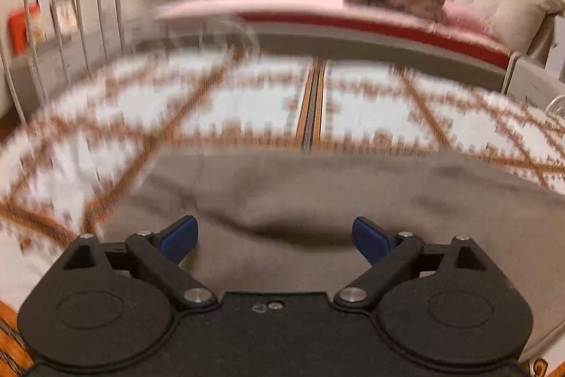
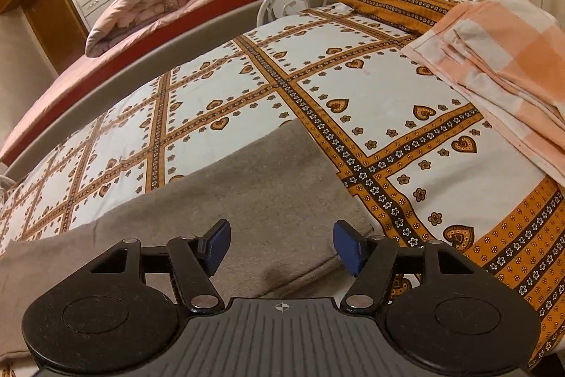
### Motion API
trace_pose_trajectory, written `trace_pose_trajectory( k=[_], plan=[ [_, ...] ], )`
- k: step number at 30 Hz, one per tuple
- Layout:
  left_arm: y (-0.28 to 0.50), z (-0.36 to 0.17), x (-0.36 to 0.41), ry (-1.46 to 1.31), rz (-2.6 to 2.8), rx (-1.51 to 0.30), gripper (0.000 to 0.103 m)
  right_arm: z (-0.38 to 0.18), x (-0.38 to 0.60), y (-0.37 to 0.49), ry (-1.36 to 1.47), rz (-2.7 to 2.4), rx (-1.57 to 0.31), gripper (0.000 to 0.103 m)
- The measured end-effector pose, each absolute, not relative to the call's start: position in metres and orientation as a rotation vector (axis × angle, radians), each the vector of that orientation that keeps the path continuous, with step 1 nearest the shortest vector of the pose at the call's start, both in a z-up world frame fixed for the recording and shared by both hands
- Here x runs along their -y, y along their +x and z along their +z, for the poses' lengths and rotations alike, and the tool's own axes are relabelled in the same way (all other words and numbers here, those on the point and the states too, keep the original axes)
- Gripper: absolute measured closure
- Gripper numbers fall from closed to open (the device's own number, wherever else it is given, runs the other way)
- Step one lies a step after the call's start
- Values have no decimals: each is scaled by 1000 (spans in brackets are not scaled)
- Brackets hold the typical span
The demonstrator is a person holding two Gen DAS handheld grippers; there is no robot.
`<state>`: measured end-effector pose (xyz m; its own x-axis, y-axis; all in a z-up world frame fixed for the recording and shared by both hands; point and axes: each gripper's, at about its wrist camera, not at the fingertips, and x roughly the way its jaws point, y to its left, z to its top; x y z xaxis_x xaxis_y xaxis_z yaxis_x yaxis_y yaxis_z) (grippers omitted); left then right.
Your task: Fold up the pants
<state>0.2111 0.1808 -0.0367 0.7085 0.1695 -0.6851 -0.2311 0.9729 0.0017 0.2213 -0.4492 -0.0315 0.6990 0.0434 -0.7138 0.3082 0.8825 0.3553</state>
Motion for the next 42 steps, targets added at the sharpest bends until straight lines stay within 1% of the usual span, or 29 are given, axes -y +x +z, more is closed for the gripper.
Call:
trace_pose_trajectory(
  k=[2,4,9,15,22,23,24,26,27,28,29,34,36,42],
  plan=[
    [215,-46,-183,-70,209,-800,13,-32,457,218,530,-163,-780,38],
    [215,-48,-179,-19,198,-801,10,-32,470,211,607,-186,-755,38],
    [212,-50,-178,4,189,-801,10,-41,510,186,848,-204,-706,38],
    [216,-49,-174,-2,206,-807,6,-59,530,174,1004,-165,-738,38],
    [216,-51,-173,11,213,-807,6,-78,528,183,1140,-101,-778,39],
    [216,-51,-173,13,212,-808,6,-81,527,186,1152,-98,-777,41],
    [215,-51,-172,18,212,-809,6,-83,526,187,1161,-85,-774,46],
    [215,-52,-171,32,212,-812,6,-89,523,194,1179,-62,-796,72],
    [215,-53,-171,37,212,-813,6,-91,521,197,1173,-62,-810,79],
    [215,-53,-170,42,213,-814,6,-91,519,200,1158,-61,-819,89],
    [215,-54,-170,46,213,-816,6,-89,517,202,1138,-60,-819,91],
    [213,-50,-170,51,213,-803,7,-76,517,197,1099,-61,-757,92],
    [209,-44,-174,18,226,-768,8,-83,515,200,1036,-115,-832,92],
    [198,-27,-162,-28,225,-728,8,-82,519,194,1098,-106,-802,91]
  ],
)
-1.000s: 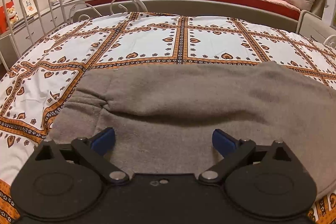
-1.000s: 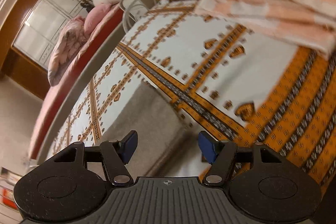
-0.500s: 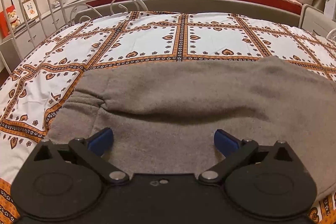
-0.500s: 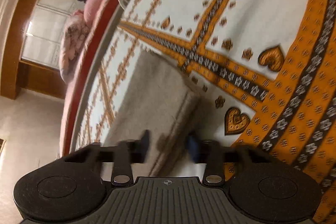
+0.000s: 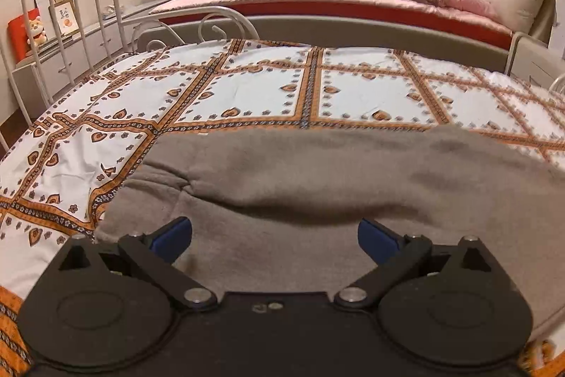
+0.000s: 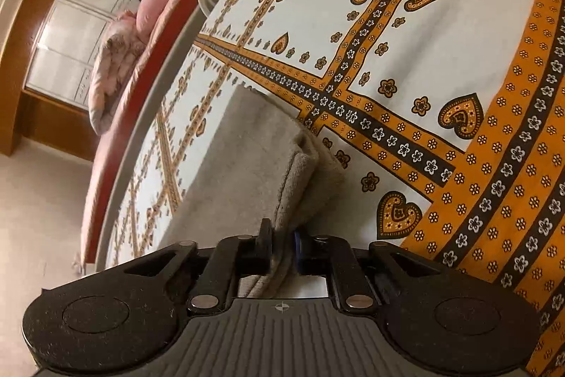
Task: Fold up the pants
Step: 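Close the right tool on the folded pants edge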
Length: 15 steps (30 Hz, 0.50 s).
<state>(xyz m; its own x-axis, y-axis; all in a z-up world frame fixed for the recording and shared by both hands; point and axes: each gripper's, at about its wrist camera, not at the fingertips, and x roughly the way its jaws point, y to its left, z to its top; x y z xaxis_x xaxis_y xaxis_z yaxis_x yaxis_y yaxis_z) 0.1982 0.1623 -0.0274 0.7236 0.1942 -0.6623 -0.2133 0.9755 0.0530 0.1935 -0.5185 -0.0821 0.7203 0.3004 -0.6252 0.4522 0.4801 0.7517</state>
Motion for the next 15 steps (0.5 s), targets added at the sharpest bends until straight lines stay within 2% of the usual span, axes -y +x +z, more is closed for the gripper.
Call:
trace_pose_trajectory(
  k=[2,15],
  plan=[
    [193,-21,-145,-55,176,-697,8,-82,519,191,1111,-107,-809,84],
    [209,-58,85,-83,-86,-784,8,-80,528,177,1141,-138,-796,83]
  ],
)
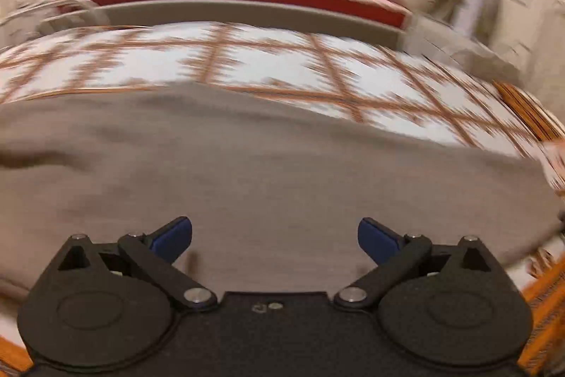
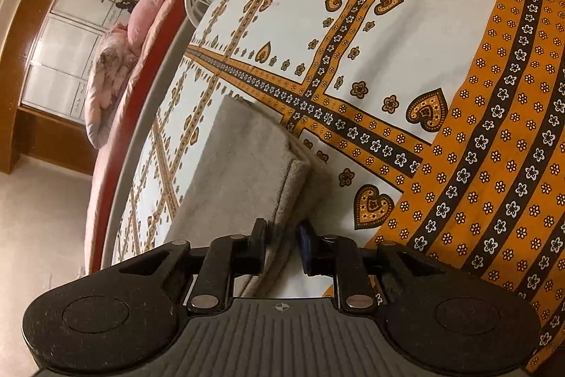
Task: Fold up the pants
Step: 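Close the right tool on the folded pants edge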
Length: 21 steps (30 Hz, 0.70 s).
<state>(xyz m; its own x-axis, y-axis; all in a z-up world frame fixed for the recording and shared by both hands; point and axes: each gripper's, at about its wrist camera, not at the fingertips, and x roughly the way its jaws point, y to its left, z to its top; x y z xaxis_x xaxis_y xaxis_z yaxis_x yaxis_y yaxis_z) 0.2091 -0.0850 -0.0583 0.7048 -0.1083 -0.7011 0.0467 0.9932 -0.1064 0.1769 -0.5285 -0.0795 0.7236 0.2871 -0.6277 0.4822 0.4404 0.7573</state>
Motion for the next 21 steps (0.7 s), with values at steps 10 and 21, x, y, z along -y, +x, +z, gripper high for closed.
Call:
trace_pose_trajectory(
  k=[10,21],
  plan=[
    [230,-87,191,86,-108,-877,6,-86,533,182,1208,-132,-756,64],
    [226,-88,194,65,-75,-813,6,-90,542,188,1173,-120,-741,64]
  ],
)
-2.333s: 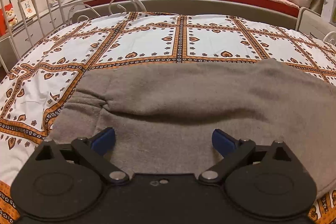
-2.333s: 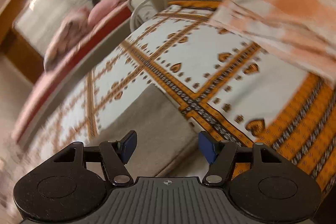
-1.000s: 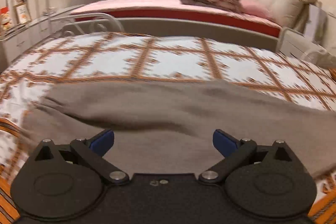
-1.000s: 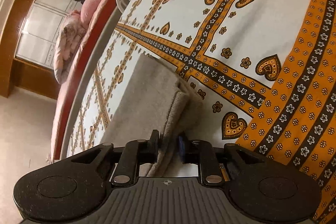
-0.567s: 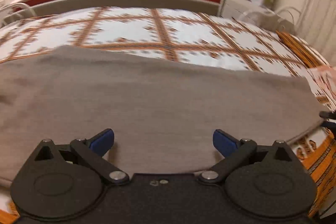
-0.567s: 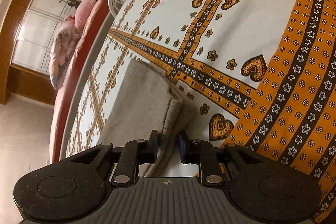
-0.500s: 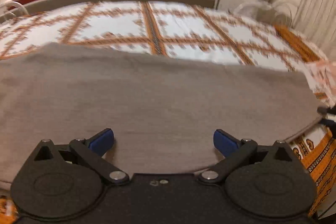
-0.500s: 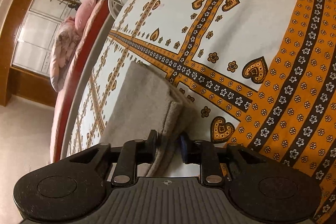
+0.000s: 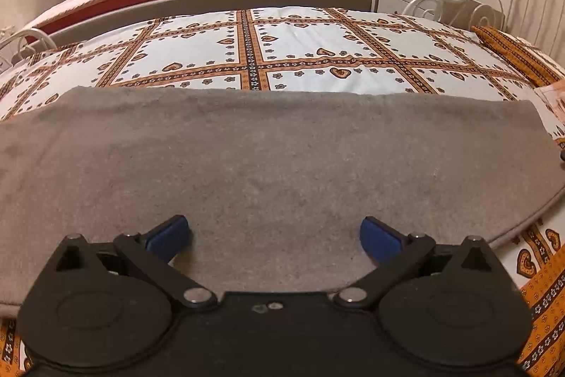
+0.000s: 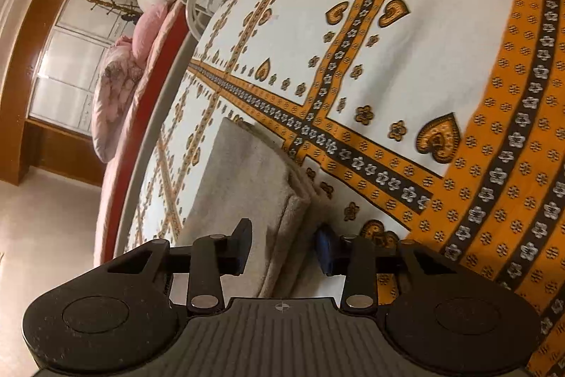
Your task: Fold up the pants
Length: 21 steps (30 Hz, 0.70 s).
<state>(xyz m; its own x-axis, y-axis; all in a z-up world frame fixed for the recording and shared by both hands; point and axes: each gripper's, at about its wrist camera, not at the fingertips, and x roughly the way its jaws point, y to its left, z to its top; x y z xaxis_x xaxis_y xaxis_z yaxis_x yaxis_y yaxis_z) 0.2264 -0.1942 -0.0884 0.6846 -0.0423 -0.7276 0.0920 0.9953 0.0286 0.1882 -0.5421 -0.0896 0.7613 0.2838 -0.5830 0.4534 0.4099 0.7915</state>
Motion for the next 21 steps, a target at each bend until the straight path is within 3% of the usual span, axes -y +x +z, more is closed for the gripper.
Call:
trace_pose_trajectory(
  k=[7,8,11,15,21],
  plan=[
    [228,-93,204,119,-66,-821,6,-81,530,198,1047,-128,-767,67],
    [229,-91,200,101,-78,-825,6,-77,526,201,1010,-136,-769,83],
    [227,-76,172,61,-114,-787,25,-59,513,205,925,-126,-737,83],
    [218,-51,77,90,-30,-701,6,-22,473,215,780,-39,-670,83],
    [204,-9,-89,106,200,-657,6,19,367,249,657,176,-639,83]
  ],
)
